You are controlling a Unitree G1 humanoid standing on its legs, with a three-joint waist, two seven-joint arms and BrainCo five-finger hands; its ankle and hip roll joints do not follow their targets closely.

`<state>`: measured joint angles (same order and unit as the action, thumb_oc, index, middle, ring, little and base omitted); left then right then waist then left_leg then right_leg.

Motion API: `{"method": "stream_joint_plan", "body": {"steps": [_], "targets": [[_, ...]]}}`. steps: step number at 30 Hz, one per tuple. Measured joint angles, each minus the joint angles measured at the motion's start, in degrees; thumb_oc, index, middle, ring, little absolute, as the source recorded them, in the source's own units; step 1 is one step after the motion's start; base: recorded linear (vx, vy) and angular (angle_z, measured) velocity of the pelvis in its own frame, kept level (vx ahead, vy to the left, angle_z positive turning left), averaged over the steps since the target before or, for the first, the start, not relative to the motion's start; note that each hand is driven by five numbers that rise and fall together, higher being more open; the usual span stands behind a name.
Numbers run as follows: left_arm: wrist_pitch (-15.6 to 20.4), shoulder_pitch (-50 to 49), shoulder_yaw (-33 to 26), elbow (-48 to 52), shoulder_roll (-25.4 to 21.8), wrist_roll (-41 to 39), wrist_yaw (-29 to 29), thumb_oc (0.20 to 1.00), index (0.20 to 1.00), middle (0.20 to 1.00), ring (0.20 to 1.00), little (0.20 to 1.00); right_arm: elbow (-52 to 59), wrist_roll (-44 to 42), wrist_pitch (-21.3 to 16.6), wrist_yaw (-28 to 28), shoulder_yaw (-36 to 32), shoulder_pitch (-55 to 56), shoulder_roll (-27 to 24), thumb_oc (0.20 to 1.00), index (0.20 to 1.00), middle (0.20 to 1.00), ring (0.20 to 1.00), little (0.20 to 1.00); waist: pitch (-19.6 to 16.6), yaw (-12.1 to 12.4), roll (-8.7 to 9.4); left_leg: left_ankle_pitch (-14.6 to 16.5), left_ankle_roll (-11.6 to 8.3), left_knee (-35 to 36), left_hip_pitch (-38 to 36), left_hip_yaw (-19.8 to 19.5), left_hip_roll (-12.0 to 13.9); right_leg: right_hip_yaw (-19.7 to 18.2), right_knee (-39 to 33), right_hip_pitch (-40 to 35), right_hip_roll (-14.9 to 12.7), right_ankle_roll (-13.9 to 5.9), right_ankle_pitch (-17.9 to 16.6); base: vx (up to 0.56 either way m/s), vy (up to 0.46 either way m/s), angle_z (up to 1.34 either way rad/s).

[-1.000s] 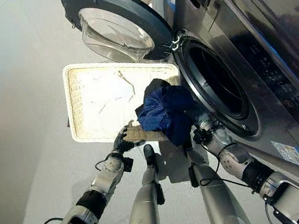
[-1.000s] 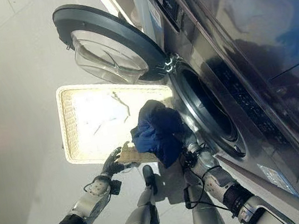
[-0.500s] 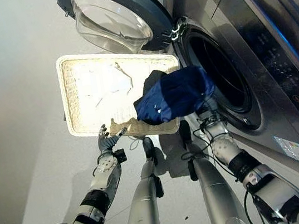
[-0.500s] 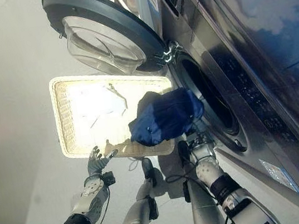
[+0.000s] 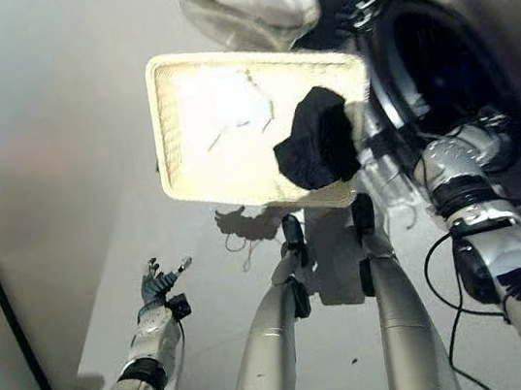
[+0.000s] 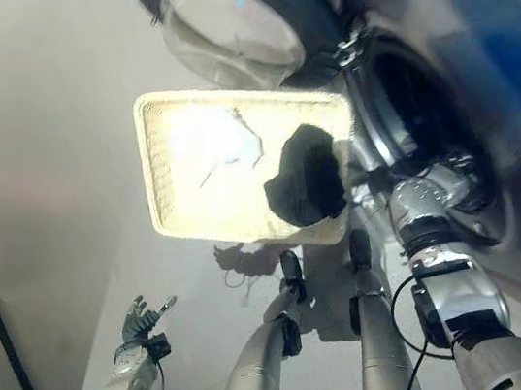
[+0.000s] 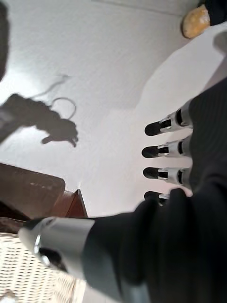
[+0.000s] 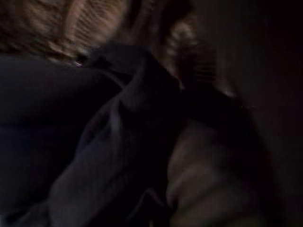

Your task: Put the clothes into the washing machine.

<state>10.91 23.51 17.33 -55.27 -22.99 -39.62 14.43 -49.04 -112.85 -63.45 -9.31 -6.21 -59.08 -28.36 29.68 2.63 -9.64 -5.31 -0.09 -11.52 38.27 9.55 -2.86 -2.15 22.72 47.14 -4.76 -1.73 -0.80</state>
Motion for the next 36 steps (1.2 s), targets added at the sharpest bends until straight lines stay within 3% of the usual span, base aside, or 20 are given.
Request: {"method": "stream_joint_plan", "body": {"steps": [4,5,7,9,10,12,13,14,16,18,23,26,27,29,30,33,36], "targets": [[-0.53,-0.21,0.01,0.23,-0.17,-0.03,-1.04,1.0,1.0,1.0,1.0,1.0,-2.74,0.44,0.97,-4.08,0.25,-1.61,-2.31,0.2,0.2,0.2,0.2,0.2,0.01,0.05,0.02,0.31,0.21,0.22,0.33,1.17,-0.29,-0.56,-2.67,-0.62,-0.58,-1.28,-0.82,0.0,-0.004,-0.06],[-0.57,-0.06,0.16,0.69,-0.72,-0.03,-1.47,1.0,1.0,1.0,1.0,1.0,-6.63,3.31,1.06,-8.37,0.25,-2.79,-3.8,0.2,0.2,0.2,0.2,0.2,0.1,0.02,0.16,0.76,3.69,-0.77,0.47,3.07,-0.98,-0.66,-1.06,-0.2,-1.77,-1.82,-1.39,0.04,0.034,0.01],[-1.53,-0.3,0.17,2.37,-1.41,-0.68,-1.88,1.0,1.0,1.0,1.0,1.0,-13.74,10.45,3.31,-18.0,0.68,-5.36,-6.32,0.235,0.235,0.235,0.235,0.235,0.15,-0.1,0.25,2.21,4.46,-2.71,0.81,3.72,-1.37,-0.96,-0.18,0.09,-2.37,-2.35,-0.86,0.03,0.044,-0.07],[-1.79,-0.7,0.78,3.59,-1.9,-1.86,-2.09,1.0,1.0,1.0,1.0,1.0,-12.21,21.53,6.57,-32.88,-0.1,-6.33,-6.49,1.0,1.0,1.0,1.0,1.0,0.18,0.17,0.28,3.84,5.61,-4.2,1.06,3.66,-1.88,-1.17,-0.03,-0.2,-2.65,-2.71,-0.89,0.01,0.002,-0.29],[-1.83,-0.62,1.12,3.64,-1.87,-1.93,-2.09,1.0,1.0,1.0,1.0,1.0,-9.72,23.61,6.7,-36.25,-0.19,-6.16,-6.17,1.0,1.0,1.0,1.0,1.0,0.2,0.03,0.31,3.9,5.66,-4.19,1.37,3.64,-2.13,-1.2,-0.42,0.25,-2.83,-2.79,-1.3,0.01,-0.022,-0.34],[-2.3,0.04,1.98,4.04,-1.55,-1.93,-2.23,1.0,1.0,1.0,1.0,1.0,-6.67,22.96,6.91,-36.28,0.12,-6.01,-5.99,1.0,1.0,1.0,1.0,1.0,0.41,-0.33,0.64,4.24,5.88,-4.12,1.68,3.72,-2.59,-1.42,-0.92,0.84,-3.21,-2.99,-1.79,-0.01,-0.029,-0.26],[-2.43,0.46,2.07,4.27,-1.46,-1.93,-2.34,1.0,1.0,1.0,1.0,1.0,-6.46,20.38,7.12,-34.04,0.12,-6.0,-5.99,1.0,1.0,1.0,1.0,1.0,0.5,-0.32,0.77,4.24,5.87,-4.12,1.65,3.75,-2.64,-1.42,-1.03,0.83,-3.26,-3.02,-1.93,-0.05,-0.018,-0.12],[-2.67,1.38,2.56,4.38,-1.48,-1.94,-2.82,1.0,1.0,1.0,1.0,1.0,-6.16,10.89,8.58,-24.56,-0.17,-6.49,-5.88,1.0,1.0,1.0,1.0,1.0,0.61,-0.4,0.95,4.27,5.85,-4.12,1.6,3.62,-2.73,-1.35,-1.3,0.63,-3.39,-3.04,-1.94,-0.04,-0.004,0.0],[-2.79,2.24,3.65,4.34,-1.49,-1.95,-3.33,1.0,1.0,1.0,1.0,1.0,-5.47,1.68,11.71,-15.11,-2.7,-7.72,-5.78,1.0,1.0,1.0,1.0,1.0,0.73,-0.46,1.12,4.29,5.83,-4.12,1.61,3.56,-2.79,-1.29,-1.32,0.6,-3.46,-3.11,-2.03,-0.02,0.0,0.01],[-2.83,2.04,3.96,3.4,-1.37,-2.3,-3.43,1.0,1.0,1.0,1.0,1.0,0.64,-0.51,14.55,-9.0,-5.06,-6.12,-2.29,1.0,1.0,1.0,1.0,1.0,0.75,-1.25,1.15,4.29,5.81,-4.12,1.64,3.48,-2.83,-1.29,-1.19,0.78,-3.42,-3.07,-2.06,-0.01,-0.001,-0.02],[-2.38,2.11,3.55,2.25,-0.05,-2.4,-3.05,1.0,1.0,1.0,1.0,1.0,4.57,-0.5,22.98,-0.85,-4.4,-3.75,1.64,1.0,1.0,1.0,1.0,1.0,0.72,-3.59,1.11,4.3,5.37,-4.18,2.87,3.22,-2.07,-1.48,-2.43,1.46,-2.38,-2.74,-2.91,-0.05,-0.025,-0.08],[0.15,2.59,3.53,2.56,2.31,-2.38,-2.61,1.0,1.0,1.0,1.0,1.0,3.04,-0.33,30.99,3.09,-3.51,-0.02,1.44,1.0,1.0,1.0,1.0,1.0,0.72,-3.75,1.11,4.13,4.89,-4.46,4.41,3.05,-1.39,-1.47,-2.63,2.71,-1.58,-2.1,-3.4,-0.03,-0.021,-0.05],[1.04,2.62,3.53,2.6,3.23,-2.38,-2.17,1.0,1.0,1.0,1.0,1.0,0.33,0.87,34.1,2.74,-2.38,0.96,1.06,1.0,1.0,1.0,1.0,1.0,0.72,-3.96,1.11,4.17,4.61,-4.56,4.83,2.87,-1.24,-1.42,-2.62,3.1,-1.29,-1.88,-3.42,-0.03,-0.033,-0.07],[1.93,2.63,3.52,2.64,3.97,-2.38,-1.83,1.0,1.0,1.0,1.0,1.0,-2.52,5.07,36.32,1.65,-1.83,1.78,1.14,1.0,1.0,1.0,1.0,1.0,0.72,-4.25,1.11,4.12,4.36,-5.06,5.44,2.13,-1.16,-1.37,-2.71,3.44,-0.85,-1.52,-3.69,-0.03,-0.034,-0.05],[2.53,2.63,3.52,3.03,4.28,-2.37,-1.51,1.0,1.0,1.0,1.0,1.0,-5.03,12.73,37.24,0.54,-0.1,2.48,0.84,1.0,1.0,1.0,1.0,1.0,0.72,-4.57,1.11,4.18,3.92,-5.23,5.78,0.89,-1.01,-1.12,-2.68,3.54,-0.65,-1.33,-3.55,0.0,0.0,0.0],[3.73,2.98,3.53,4.66,4.55,-2.37,-1.48,1.0,1.0,1.0,1.0,1.0,-5.72,29.54,37.55,-3.44,4.29,4.66,1.05,1.0,1.0,1.0,1.0,1.0,0.72,-4.76,1.11,3.93,3.3,-5.11,5.93,-0.4,-0.98,-0.33,-2.74,3.52,-0.29,-0.74,-3.38,-0.03,-0.004,0.06],[5.4,3.39,3.4,5.1,4.57,-2.36,-1.43,1.0,1.0,1.0,1.0,1.0,-5.92,44.26,35.02,-7.85,6.64,6.14,0.98,1.0,1.0,1.0,1.0,1.0,0.72,-4.66,1.11,3.85,2.8,-5.11,6.22,-1.14,-0.49,0.5,-2.83,3.47,0.04,-0.24,-3.26,-0.03,-0.008,0.06]]}}
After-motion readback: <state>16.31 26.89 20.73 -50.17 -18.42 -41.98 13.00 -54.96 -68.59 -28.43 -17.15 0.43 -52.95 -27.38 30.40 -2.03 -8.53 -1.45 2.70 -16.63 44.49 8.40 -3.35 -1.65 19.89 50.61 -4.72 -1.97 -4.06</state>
